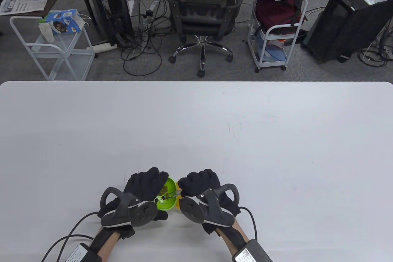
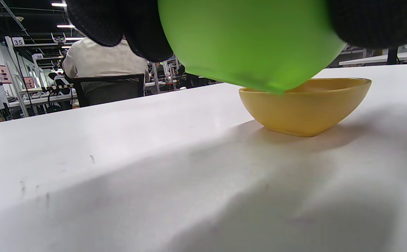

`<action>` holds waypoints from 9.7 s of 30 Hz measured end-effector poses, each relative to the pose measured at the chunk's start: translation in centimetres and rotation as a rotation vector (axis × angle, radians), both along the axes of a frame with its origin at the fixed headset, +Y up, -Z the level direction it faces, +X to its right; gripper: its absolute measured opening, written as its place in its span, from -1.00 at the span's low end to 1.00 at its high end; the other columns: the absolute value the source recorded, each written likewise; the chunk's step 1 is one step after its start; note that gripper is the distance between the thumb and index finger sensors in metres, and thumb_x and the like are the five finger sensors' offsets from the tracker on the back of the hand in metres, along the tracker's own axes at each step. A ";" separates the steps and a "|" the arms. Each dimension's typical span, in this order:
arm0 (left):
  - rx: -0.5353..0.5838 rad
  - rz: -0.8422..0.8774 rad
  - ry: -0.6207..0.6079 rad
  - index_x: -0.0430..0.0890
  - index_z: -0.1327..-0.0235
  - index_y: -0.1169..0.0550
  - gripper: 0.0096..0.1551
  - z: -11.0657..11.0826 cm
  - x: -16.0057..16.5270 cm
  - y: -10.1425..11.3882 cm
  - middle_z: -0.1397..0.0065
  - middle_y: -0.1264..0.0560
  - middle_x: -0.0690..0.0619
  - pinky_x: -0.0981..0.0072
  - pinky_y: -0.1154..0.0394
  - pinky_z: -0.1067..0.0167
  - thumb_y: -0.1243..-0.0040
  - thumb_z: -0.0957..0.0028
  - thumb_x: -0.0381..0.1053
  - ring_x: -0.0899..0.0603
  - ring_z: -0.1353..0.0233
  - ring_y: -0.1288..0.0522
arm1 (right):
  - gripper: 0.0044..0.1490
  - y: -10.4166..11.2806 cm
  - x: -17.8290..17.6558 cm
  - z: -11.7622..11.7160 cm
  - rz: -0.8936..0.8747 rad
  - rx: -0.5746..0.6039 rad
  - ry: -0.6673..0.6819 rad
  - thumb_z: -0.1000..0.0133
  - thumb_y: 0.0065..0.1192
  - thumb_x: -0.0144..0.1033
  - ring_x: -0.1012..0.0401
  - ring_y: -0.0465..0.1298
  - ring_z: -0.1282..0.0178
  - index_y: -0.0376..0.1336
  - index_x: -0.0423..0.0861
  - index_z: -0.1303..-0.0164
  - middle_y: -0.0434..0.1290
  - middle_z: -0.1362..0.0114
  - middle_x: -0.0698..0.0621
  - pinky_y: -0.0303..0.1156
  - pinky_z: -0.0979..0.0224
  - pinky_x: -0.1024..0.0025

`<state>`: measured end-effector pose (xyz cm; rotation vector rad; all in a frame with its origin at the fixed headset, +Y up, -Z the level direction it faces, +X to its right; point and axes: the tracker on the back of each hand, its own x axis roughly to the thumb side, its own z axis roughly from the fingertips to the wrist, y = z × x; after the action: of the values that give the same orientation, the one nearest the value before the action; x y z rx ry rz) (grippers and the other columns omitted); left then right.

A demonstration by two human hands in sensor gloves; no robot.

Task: Pick coffee beans with tweezers into small dish

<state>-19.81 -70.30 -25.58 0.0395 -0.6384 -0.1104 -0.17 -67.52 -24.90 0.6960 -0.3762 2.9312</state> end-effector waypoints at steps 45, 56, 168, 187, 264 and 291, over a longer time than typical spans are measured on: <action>-0.013 0.025 0.042 -0.22 -0.75 -0.19 0.37 -0.1 -0.8 0.1 -0.77 -0.27 -0.37 -0.41 -0.40 -0.48 -0.15 0.25 0.53 -0.43 -0.54 -0.49 | -0.45 -1.6 5.4 -2.1 -0.166 -0.119 -0.133 -0.03 0.12 -0.15 0.12 0.53 0.01 0.30 0.02 -0.25 0.47 -0.12 0.09 0.32 -0.58 -0.21; -0.016 0.024 0.041 -0.22 -0.76 -0.19 0.37 -0.1 -0.8 0.1 -0.77 -0.27 -0.37 -0.41 -0.40 -0.48 -0.15 0.26 0.53 -0.43 -0.55 -0.49 | -0.45 -1.7 1.8 -1.2 -0.155 -0.078 -0.008 -0.03 0.13 -0.14 0.13 0.54 0.02 0.30 0.03 -0.25 0.47 -0.12 0.09 0.34 -0.56 -0.20; -0.012 0.020 0.045 -0.22 -0.76 -0.18 0.37 -0.1 -0.8 0.2 -0.77 -0.27 -0.37 -0.41 -0.40 -0.48 -0.15 0.25 0.53 -0.43 -0.55 -0.49 | -0.46 -1.0 5.3 -1.8 -0.191 -0.092 -0.118 -0.05 0.07 -0.16 0.14 0.52 -0.01 0.27 0.04 -0.26 0.46 -0.14 0.10 0.32 -0.59 -0.19; -0.004 0.018 0.037 -0.22 -0.76 -0.18 0.37 0.0 -0.8 0.3 -0.77 -0.27 -0.37 -0.41 -0.40 -0.48 -0.15 0.25 0.53 -0.42 -0.55 -0.49 | -0.45 -1.3 5.5 -1.9 -0.199 -0.091 -0.133 -0.05 0.09 -0.15 0.14 0.53 0.01 0.28 0.03 -0.27 0.46 -0.13 0.10 0.33 -0.58 -0.19; 0.002 -0.009 0.031 -0.22 -0.76 -0.19 0.38 0.2 -0.4 0.3 -0.77 -0.27 -0.37 -0.41 -0.40 -0.48 -0.16 0.26 0.53 -0.43 -0.55 -0.49 | -0.48 -1.0 -3.0 0.3 0.221 0.068 0.058 -0.04 0.04 -0.17 0.12 0.52 -0.01 0.29 0.06 -0.23 0.45 -0.14 0.09 0.31 -0.59 -0.20; -0.003 -0.009 0.032 -0.22 -0.76 -0.18 0.38 0.1 -0.4 0.3 -0.77 -0.26 -0.37 -0.41 -0.40 -0.48 -0.15 0.26 0.53 -0.43 -0.55 -0.49 | -0.48 1.1 1.9 -0.5 0.001 0.030 -0.065 -0.04 0.05 -0.17 0.12 0.52 -0.02 0.29 0.06 -0.23 0.46 -0.14 0.09 0.32 -0.59 -0.20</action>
<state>-20.20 -70.04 -25.44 0.0315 -0.6064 -0.1181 1.72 -66.38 -25.36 0.6059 -0.4272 2.9607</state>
